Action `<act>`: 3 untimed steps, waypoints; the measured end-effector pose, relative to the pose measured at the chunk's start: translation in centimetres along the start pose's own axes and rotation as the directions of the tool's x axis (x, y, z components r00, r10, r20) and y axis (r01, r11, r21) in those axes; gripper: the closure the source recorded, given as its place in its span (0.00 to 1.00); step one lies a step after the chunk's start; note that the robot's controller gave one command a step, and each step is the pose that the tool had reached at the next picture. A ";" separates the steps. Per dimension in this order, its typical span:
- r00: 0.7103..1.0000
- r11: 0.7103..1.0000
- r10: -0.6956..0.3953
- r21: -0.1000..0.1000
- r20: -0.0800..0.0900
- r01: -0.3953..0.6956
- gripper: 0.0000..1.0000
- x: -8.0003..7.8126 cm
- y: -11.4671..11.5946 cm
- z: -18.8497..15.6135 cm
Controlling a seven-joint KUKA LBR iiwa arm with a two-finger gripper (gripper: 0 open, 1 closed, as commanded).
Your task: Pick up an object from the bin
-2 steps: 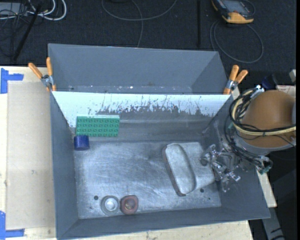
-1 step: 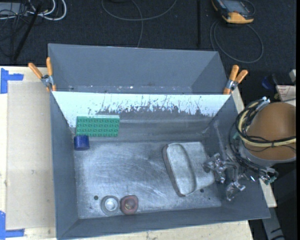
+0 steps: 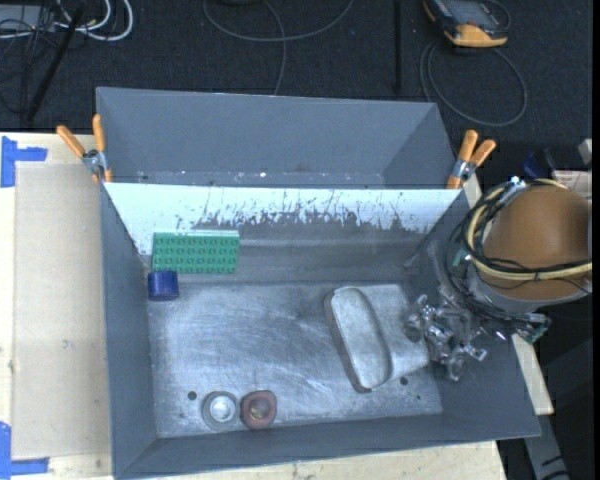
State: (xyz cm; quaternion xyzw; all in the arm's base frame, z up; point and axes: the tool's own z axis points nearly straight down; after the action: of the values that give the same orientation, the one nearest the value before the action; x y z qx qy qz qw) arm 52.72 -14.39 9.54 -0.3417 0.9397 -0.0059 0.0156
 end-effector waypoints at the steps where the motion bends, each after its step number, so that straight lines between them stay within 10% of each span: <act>1: 1.000 1.000 0.002 -0.016 -0.020 -0.002 0.00 -0.1 0.0 -9.0; 2: 0.999 0.999 0.030 -0.019 -0.014 -0.031 0.00 -1.1 -1.4 -0.6; 3: 0.973 0.973 -0.233 -0.011 0.002 0.233 0.00 -2.1 -1.9 -0.3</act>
Offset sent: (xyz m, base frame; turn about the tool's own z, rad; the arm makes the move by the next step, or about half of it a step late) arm -0.0042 -0.0001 0.0855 0.0003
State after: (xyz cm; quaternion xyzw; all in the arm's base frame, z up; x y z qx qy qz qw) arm 55.49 -14.50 9.94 -0.4494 0.8932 -0.0021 0.0132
